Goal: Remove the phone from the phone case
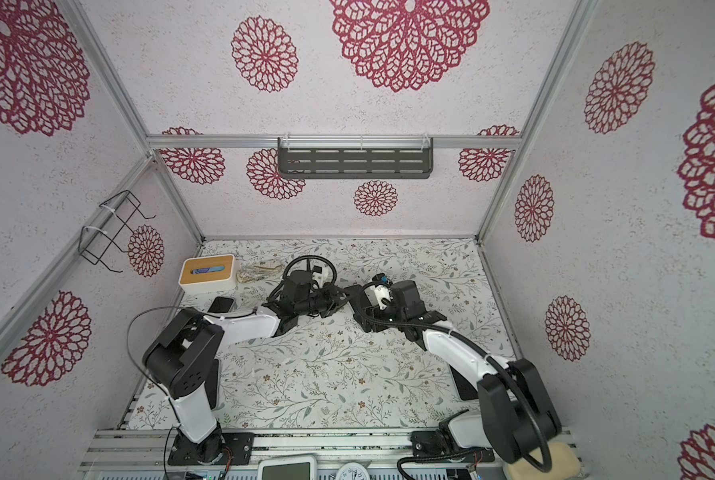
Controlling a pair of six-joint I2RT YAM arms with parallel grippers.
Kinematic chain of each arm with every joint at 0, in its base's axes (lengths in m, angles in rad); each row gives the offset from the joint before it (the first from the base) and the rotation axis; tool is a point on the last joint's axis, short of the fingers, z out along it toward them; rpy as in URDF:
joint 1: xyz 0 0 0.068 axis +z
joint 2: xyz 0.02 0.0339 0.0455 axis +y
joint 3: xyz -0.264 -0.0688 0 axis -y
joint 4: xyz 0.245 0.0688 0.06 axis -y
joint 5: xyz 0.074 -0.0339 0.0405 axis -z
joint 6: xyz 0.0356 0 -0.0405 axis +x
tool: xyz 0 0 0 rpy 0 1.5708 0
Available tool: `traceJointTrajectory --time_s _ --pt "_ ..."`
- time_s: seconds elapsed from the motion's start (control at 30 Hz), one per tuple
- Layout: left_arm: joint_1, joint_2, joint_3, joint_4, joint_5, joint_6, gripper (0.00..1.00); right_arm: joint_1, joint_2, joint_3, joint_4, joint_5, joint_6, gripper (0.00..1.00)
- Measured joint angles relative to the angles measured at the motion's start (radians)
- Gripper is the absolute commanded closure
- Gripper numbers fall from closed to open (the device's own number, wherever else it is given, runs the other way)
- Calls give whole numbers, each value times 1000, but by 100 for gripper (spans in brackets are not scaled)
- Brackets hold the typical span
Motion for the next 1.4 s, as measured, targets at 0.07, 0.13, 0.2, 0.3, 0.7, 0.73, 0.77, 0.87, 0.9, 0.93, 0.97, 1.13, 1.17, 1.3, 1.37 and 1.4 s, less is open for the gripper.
traceJointTrajectory --time_s 0.07,0.13,0.2,0.3,0.7,0.73,0.77,0.87,0.9,0.93,0.97,1.13,1.17,1.3,1.37,1.4 --pt "52 -102 -35 -10 -48 8 100 -4 -109 -71 94 22 84 8" --pt "106 -197 -55 12 -109 15 100 -8 -195 -130 198 30 175 10" --pt "154 -269 -70 71 -168 15 100 -7 -234 -174 308 34 259 11" --pt "175 -331 -86 193 -228 -2 100 2 -241 -230 482 32 373 15" --pt "102 -263 -164 524 -293 -181 100 130 -66 -174 899 -6 529 31" --pt "97 -259 -166 535 -296 -190 100 134 -52 -161 919 -9 533 32" --pt "91 -254 -167 549 -299 -200 100 136 -39 -151 939 -11 539 34" --pt "79 -245 -170 591 -307 -224 100 137 -4 -130 979 -18 558 38" --pt "76 -241 -170 605 -309 -231 100 137 5 -126 989 -19 564 39" --pt "73 -236 -171 620 -311 -237 100 137 16 -121 998 -21 568 41" --pt "72 -233 -171 629 -311 -243 100 137 26 -118 1005 -24 574 42" --pt "70 -229 -171 649 -313 -256 100 137 46 -116 1031 -30 591 46" --pt "68 -229 -171 653 -314 -256 100 137 48 -114 1038 -32 592 47" --pt "63 -224 -171 666 -314 -259 100 137 49 -108 1054 -35 600 50" --pt "61 -220 -171 669 -313 -259 100 137 54 -102 1062 -37 601 53" --pt "60 -218 -171 671 -313 -260 100 137 57 -99 1064 -38 603 54"
